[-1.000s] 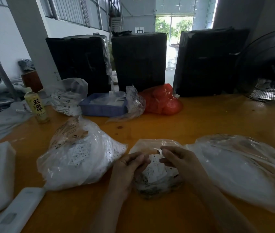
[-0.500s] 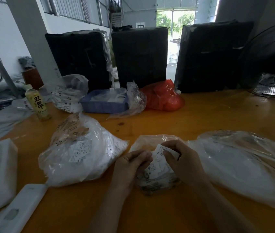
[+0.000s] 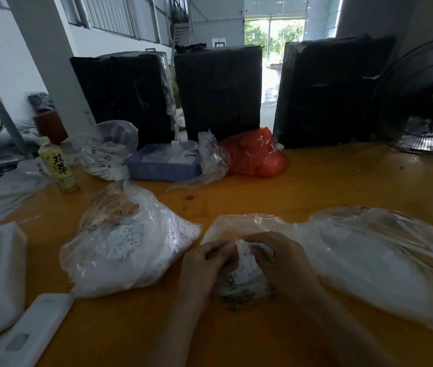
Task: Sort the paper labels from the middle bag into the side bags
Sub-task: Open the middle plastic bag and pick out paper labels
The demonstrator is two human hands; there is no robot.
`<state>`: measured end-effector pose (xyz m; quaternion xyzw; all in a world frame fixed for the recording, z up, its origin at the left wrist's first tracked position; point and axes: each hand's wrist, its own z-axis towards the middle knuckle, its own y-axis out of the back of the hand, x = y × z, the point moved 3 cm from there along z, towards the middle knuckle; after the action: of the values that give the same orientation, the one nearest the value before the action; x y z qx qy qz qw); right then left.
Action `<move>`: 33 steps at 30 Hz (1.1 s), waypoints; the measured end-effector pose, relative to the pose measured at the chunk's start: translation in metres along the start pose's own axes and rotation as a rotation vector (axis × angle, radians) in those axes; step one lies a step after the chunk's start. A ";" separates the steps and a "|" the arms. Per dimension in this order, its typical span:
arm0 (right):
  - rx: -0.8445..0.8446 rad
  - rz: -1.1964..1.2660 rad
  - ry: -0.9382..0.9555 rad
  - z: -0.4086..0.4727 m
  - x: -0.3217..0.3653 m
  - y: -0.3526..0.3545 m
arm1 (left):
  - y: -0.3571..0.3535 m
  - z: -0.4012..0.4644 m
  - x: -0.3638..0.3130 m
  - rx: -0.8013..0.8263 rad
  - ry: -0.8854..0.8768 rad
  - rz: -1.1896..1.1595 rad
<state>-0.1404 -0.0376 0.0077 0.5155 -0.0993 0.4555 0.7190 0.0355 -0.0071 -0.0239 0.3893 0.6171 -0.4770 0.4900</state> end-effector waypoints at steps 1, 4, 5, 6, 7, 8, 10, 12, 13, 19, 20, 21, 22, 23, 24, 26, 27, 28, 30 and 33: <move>0.010 -0.002 0.007 0.000 0.001 -0.001 | 0.000 -0.001 0.000 0.003 -0.012 0.030; 0.037 0.021 0.005 -0.001 0.002 -0.003 | -0.002 -0.003 -0.002 0.003 -0.025 0.059; 0.032 0.047 -0.021 -0.001 0.001 -0.003 | -0.002 -0.004 -0.002 -0.001 -0.031 0.062; 0.016 0.081 -0.074 -0.002 -0.001 -0.003 | -0.002 -0.004 -0.002 -0.008 -0.036 0.060; -0.011 0.122 -0.144 -0.002 -0.004 -0.002 | -0.002 -0.003 -0.001 -0.019 -0.039 0.053; -0.051 0.166 -0.211 -0.002 -0.006 0.000 | -0.001 -0.003 -0.001 -0.030 -0.040 0.041; -0.120 0.232 -0.300 -0.002 -0.011 0.001 | -0.001 -0.002 0.000 -0.049 -0.029 0.017; -0.118 0.276 -0.309 -0.003 -0.011 -0.001 | -0.001 -0.001 0.001 -0.047 -0.030 0.029; -0.095 0.286 -0.293 -0.003 -0.010 -0.004 | -0.002 -0.002 0.001 -0.041 -0.041 0.050; -0.072 0.229 -0.274 -0.006 -0.005 -0.008 | -0.002 -0.003 -0.001 -0.038 -0.060 0.088; -0.109 0.248 -0.290 -0.006 -0.005 -0.006 | -0.002 -0.003 -0.001 -0.047 -0.051 0.078; -0.126 0.259 -0.298 -0.007 -0.006 -0.006 | -0.003 -0.003 -0.001 -0.051 -0.043 0.072; -0.120 0.256 -0.295 -0.007 -0.006 -0.008 | -0.004 -0.003 -0.001 -0.051 -0.040 0.071; -0.101 0.243 -0.284 -0.008 -0.004 -0.010 | -0.004 -0.004 -0.002 -0.049 -0.041 0.075; -0.083 0.227 -0.266 -0.009 -0.002 -0.012 | -0.005 -0.004 -0.002 -0.044 -0.047 0.083; -0.062 0.216 -0.224 -0.008 0.002 -0.011 | -0.004 -0.005 -0.004 -0.049 -0.057 0.090; -0.047 0.224 -0.207 -0.008 0.004 -0.010 | -0.004 -0.005 -0.005 -0.060 -0.058 0.089; -0.029 0.231 -0.196 -0.008 0.005 -0.009 | -0.003 -0.005 -0.005 -0.070 -0.053 0.087; -0.015 0.216 -0.197 -0.008 0.003 -0.009 | -0.002 -0.005 -0.005 -0.075 -0.042 0.080; -0.094 0.204 -0.209 -0.006 0.000 -0.006 | -0.001 -0.009 -0.012 -0.045 -0.094 0.172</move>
<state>-0.1385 -0.0330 0.0011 0.5131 -0.2468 0.4648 0.6780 0.0347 0.0013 -0.0114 0.4068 0.5682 -0.4372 0.5662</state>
